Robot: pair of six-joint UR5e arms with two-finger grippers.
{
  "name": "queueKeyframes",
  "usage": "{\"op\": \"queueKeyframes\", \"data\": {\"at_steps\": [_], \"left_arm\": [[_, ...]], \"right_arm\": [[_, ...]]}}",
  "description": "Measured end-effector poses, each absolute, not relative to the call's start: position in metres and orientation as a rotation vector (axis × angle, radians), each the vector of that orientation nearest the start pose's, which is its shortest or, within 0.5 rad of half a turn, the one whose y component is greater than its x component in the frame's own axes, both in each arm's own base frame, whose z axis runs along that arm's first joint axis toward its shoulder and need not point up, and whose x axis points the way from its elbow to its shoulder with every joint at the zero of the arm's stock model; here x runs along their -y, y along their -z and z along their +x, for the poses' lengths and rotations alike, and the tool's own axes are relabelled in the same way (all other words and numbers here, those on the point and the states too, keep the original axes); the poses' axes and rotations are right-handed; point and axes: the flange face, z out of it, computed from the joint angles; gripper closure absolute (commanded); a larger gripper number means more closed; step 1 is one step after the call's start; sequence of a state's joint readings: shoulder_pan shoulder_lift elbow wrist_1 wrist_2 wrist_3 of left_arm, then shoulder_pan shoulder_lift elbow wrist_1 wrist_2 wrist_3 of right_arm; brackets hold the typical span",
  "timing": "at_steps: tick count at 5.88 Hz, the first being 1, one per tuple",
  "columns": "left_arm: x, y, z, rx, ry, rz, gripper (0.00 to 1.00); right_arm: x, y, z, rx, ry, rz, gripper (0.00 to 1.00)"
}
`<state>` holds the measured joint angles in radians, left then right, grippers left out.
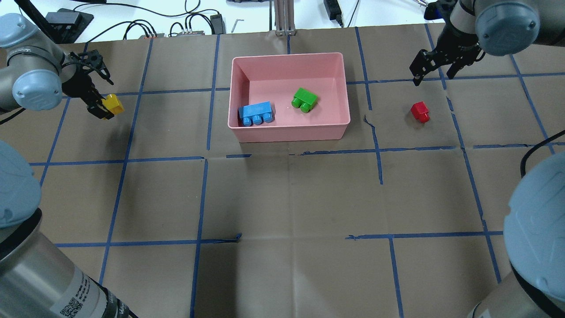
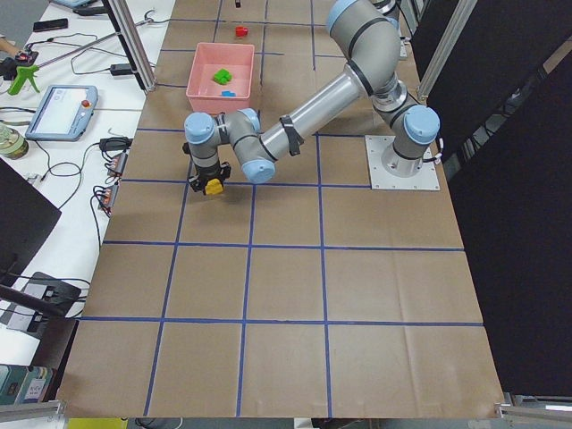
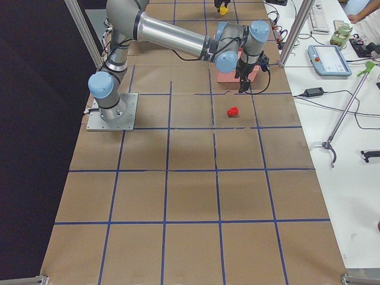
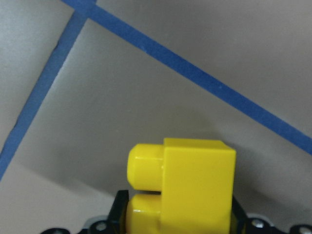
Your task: Put all blocks into box
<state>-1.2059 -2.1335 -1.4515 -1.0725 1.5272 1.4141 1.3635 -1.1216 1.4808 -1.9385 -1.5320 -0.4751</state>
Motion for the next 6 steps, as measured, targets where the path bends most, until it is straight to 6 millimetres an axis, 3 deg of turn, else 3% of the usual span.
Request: {"op": "queueKeyframes", "data": {"at_steps": [2,3,4,5,6], "left_arm": [[0.715,-0.324,-0.02,-2.6,0.077,1.771,0.84],[0.714,-0.34,-0.087,-2.558,0.07,1.836,0.84],[0.706,-0.343,-0.148,-2.542,0.064,1.857,0.85],[0.698,-0.338,-0.19,-2.539,0.05,1.857,0.85],[0.695,-0.325,-0.216,-2.538,0.026,1.868,0.83]], "right_arm": [[0.66,-0.258,-0.005,-3.071,0.103,-0.576,0.01],[0.664,-0.232,-0.01,-3.066,0.117,-0.619,0.01],[0.668,-0.21,-0.014,-3.062,0.119,-0.639,0.01],[0.669,-0.193,-0.015,-3.059,0.1,-0.637,0.02],[0.669,-0.183,-0.016,-3.058,0.076,-0.628,0.17]]}}
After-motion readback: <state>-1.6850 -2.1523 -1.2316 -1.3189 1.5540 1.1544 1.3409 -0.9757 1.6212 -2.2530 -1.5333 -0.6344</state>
